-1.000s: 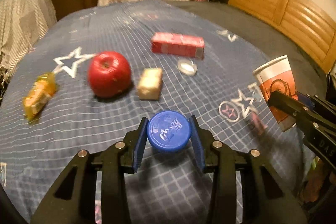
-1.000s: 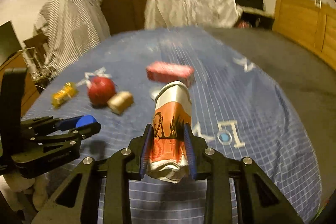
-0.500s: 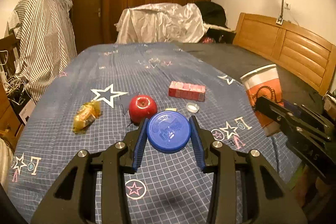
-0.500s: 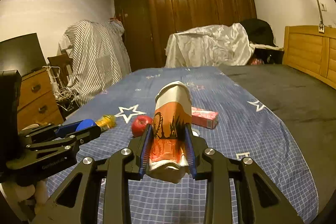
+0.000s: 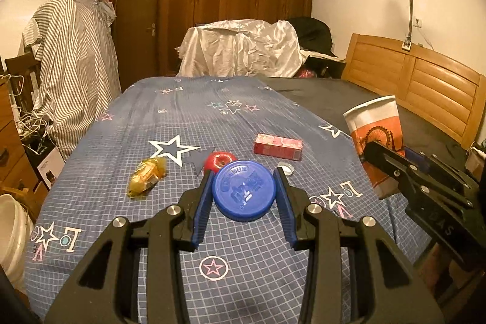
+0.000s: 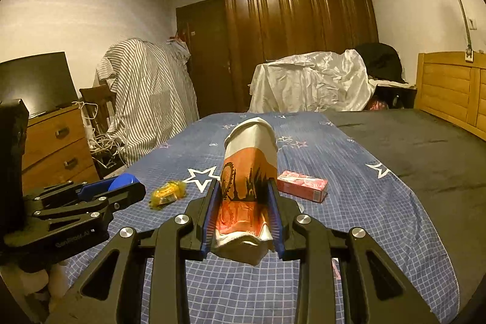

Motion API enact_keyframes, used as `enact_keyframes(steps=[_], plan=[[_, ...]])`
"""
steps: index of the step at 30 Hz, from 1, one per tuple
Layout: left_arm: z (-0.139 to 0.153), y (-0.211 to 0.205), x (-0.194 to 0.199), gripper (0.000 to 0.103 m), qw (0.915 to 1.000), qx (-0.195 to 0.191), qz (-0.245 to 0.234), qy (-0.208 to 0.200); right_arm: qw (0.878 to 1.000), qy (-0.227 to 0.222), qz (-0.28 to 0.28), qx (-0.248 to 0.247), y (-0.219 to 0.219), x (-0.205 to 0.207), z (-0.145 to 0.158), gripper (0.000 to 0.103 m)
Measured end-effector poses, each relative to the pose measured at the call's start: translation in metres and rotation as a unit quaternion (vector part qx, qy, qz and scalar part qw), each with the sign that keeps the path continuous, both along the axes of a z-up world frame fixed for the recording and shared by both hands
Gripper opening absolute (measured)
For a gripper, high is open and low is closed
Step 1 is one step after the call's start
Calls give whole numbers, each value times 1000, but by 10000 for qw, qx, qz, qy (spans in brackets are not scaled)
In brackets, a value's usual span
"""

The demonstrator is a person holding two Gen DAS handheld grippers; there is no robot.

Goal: Collect trash
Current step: 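Lift and carry the bottle cap and paper cup over the white bucket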

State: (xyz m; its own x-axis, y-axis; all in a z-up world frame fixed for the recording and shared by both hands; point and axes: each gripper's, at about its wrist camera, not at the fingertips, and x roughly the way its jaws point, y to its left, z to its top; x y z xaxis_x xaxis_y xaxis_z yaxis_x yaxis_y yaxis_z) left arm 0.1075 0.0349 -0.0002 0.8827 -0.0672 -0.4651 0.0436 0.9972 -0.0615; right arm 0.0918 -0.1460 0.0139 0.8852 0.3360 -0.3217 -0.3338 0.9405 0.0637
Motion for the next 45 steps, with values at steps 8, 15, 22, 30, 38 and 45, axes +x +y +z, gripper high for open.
enact_keyframes(steps=[8, 15, 22, 30, 38, 45], plan=[[4, 0, -3, 38, 10000, -37, -22, -28, 10000, -3, 4, -24, 4, -4, 1, 32], [9, 18, -5, 38, 9998, -18, 176, -58, 9997, 23, 253, -60, 17, 0, 10, 32], [14, 80, -14, 38, 9963, 106, 857, 6, 9960, 91, 883, -117, 82, 7, 20, 32], [16, 170, -37, 38, 9851, 181, 1703, 124, 9846, 196, 1721, -252, 191, 1, 31, 32], [21, 243, -71, 38, 9724, 108, 2327, 152, 9679, 400, 2450, -386, 310, -6, 37, 32], [17, 311, -107, 38, 9568, -58, 2891, 294, 9486, 611, 3053, -568, 414, -13, 38, 32]])
